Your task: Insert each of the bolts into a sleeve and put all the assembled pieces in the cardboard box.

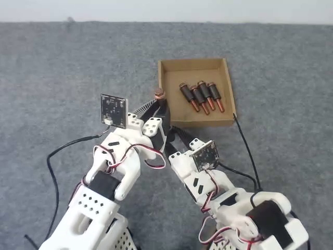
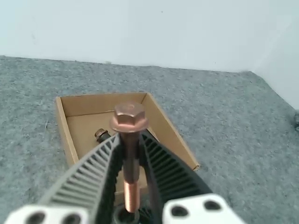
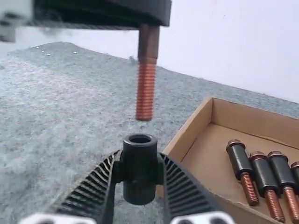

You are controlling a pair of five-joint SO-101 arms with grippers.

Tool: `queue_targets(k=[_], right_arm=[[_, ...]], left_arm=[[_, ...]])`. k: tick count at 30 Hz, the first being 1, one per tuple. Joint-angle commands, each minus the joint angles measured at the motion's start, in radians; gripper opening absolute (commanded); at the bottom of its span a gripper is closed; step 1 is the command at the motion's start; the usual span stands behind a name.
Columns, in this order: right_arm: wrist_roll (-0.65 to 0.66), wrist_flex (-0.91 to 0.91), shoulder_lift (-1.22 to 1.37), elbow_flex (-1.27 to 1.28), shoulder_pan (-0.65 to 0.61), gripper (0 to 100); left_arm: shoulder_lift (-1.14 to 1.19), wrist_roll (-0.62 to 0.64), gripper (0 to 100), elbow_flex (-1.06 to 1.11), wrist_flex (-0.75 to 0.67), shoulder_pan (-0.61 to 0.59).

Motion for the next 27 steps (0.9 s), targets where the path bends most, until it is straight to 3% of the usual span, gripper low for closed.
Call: queue_targets(k=[1,11,27], right_arm=[[0.02,-0.016,-0.019,0.02,0.012,0.6],[0.021,-0.047,-0.018,0.02,0.013,0.6],[0.021,-0.067,-0.018,0.02,0.03,0.6]], left_arm=[[0.003,0.061,1,-0.018,-0.035,0.0],[0.011,0.107,1,-0.016,0.0,-0.018],[0.012,0.008,1,0.047,-0.046,0.0]])
